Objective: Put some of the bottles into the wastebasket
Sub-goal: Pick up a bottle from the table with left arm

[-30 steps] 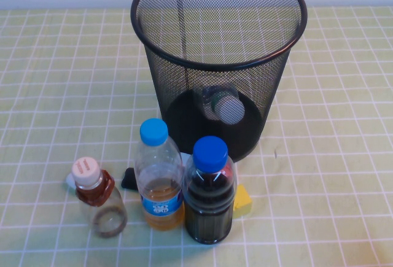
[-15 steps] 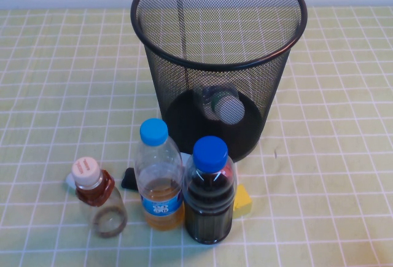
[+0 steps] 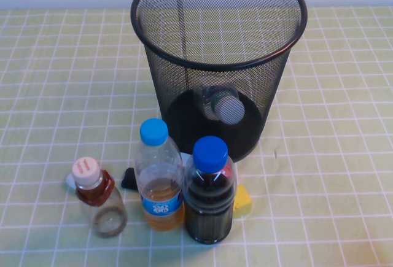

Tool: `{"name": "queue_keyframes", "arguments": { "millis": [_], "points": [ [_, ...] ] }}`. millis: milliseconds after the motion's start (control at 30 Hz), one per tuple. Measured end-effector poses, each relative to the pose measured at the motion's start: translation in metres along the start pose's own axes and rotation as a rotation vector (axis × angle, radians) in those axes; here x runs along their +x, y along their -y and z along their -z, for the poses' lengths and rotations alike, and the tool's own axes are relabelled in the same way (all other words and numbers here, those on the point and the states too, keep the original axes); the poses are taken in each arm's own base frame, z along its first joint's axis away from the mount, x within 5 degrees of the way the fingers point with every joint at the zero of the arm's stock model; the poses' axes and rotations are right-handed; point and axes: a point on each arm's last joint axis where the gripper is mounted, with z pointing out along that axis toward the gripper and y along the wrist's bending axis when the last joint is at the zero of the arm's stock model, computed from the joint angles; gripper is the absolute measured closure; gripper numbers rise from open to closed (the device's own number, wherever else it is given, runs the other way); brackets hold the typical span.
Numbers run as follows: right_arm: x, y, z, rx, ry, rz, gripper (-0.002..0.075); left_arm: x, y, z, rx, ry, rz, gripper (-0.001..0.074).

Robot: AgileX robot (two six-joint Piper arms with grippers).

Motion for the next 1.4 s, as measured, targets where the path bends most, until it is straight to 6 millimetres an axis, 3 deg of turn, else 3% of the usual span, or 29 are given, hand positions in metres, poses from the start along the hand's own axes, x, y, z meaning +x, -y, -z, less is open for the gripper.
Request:
{"name": "queue_keyframes", "arguments": {
  "millis": [367, 533, 700, 867, 1000, 1133, 1400],
  "points": [
    [0.000, 0.000, 0.000, 0.000, 0.000, -0.001, 0.0733, -0.057, -0.004, 0.020, 0.073, 0.683, 0.345, 0.0736],
    [0.000, 0.000, 0.000, 0.000, 0.000, -0.001, 0.0733, -0.078, -0.003, 0.037, 0.150, 0.913, 0.387, 0.0736],
    [0.000, 0.000, 0.000, 0.000, 0.000, 0.001, 0.0733, -0.135, 0.008, 0.066, 0.223, 1.003, 0.266, 0.0736],
    [0.000, 0.000, 0.000, 0.000, 0.000, -0.001, 0.0733, -0.191, 0.008, 0.099, 0.170, 0.821, 0.280, 0.0736],
    [0.000, 0.000, 0.000, 0.000, 0.000, -0.001, 0.0733, -0.216, 0.002, 0.097, 0.026, 0.513, 0.284, 0.0736],
    [0.000, 0.000, 0.000, 0.000, 0.000, -0.001, 0.0733, -0.217, -0.004, 0.077, -0.101, 0.186, 0.161, 0.0736],
    [0.000, 0.000, 0.000, 0.000, 0.000, -0.001, 0.0733, -0.205, 0.008, 0.055, 0.016, -0.051, 0.126, 0.0736]
  ]
}}
